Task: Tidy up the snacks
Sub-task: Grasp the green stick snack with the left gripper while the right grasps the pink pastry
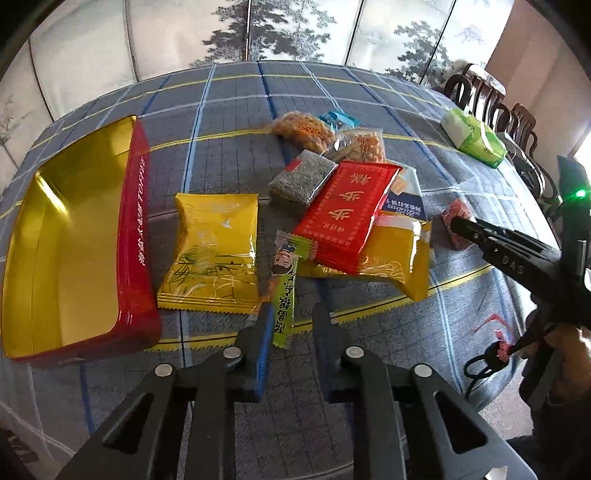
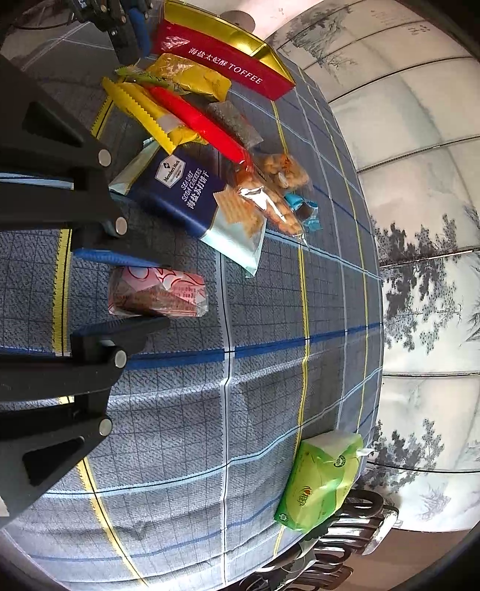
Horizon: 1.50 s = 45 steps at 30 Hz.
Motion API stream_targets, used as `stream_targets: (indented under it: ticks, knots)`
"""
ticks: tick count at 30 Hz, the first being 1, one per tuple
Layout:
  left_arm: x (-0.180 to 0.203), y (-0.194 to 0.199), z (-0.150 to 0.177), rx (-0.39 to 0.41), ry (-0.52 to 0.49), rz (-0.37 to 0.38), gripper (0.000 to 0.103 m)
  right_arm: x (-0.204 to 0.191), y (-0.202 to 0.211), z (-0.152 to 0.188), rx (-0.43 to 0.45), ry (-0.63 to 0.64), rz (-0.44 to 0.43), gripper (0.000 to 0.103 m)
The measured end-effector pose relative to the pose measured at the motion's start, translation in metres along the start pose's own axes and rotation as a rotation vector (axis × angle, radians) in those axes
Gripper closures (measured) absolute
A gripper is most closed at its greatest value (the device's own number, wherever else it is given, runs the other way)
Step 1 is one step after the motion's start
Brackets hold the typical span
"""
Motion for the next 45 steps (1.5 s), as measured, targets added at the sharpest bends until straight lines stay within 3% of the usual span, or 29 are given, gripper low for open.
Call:
stream_targets:
  ticks: [19,22,28,38,45]
  knots:
    - [-0.004,-0.025,-0.015,-0.044,-0.012,-0.018,0.085,0.001,0.0,0.002,-0.007,-0.002,-0.018,0.078]
    - [-0.005,-0.026,-0.019,-0.046,-0.004,-0.02,0.079,0.002,0.0,0.002,-0.008,0.0,-0.018,0.078]
    - [-0.005,-0.031,-0.025,-0.051,0.001,-0.014,0.078,0.001,0.0,0.003,-0.01,0.003,-0.019,0.078]
    - [-0.006,-0.034,-0.025,-0.04,-0.011,-0.023,0.086,0.001,0.0,0.004,-0.013,0.004,-0.02,0.078]
    - [-0.004,-0.022,-0.021,-0.013,-0.023,-0.017,0.087,0.0,0.0,0.004,-0.017,0.009,-0.015,0.078]
Point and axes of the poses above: each gripper's, at about its wrist camera, not at the fingertips, and y roughly against the way its jaws point, x to its right, z to its underside, the point moved 3 cm from there along -y, roughly the way its jaws point, and after that the axes turned 5 degrees about z, right-handed, at the moved point
